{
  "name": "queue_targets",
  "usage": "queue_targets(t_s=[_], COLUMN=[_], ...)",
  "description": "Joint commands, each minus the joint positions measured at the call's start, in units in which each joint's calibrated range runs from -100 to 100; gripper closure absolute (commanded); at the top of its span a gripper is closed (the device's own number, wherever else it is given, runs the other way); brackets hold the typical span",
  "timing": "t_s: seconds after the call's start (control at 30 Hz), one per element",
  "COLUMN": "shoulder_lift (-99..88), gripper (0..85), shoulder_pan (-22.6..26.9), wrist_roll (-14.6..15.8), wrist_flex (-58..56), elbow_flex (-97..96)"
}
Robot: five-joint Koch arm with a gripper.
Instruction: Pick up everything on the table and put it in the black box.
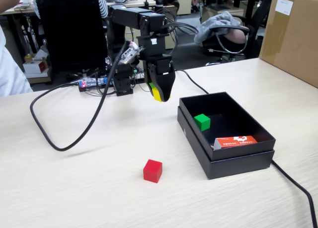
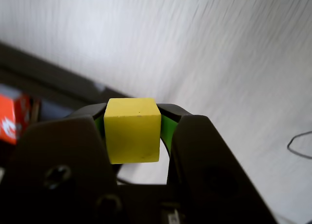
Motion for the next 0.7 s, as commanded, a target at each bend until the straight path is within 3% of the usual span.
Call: queue_targets(t_s=[0.0, 0.3, 0.67], shoulder_lift=[1.7, 34.2, 40.5], gripper=[84.6, 84.6, 84.5], shoulder_pan=[2.8, 5.3, 5.1], wrist_roll=[2.0, 5.3, 6.3], wrist_flex=[0.0, 0.0, 0.0], elbow_flex=[10.9, 29.2, 29.5])
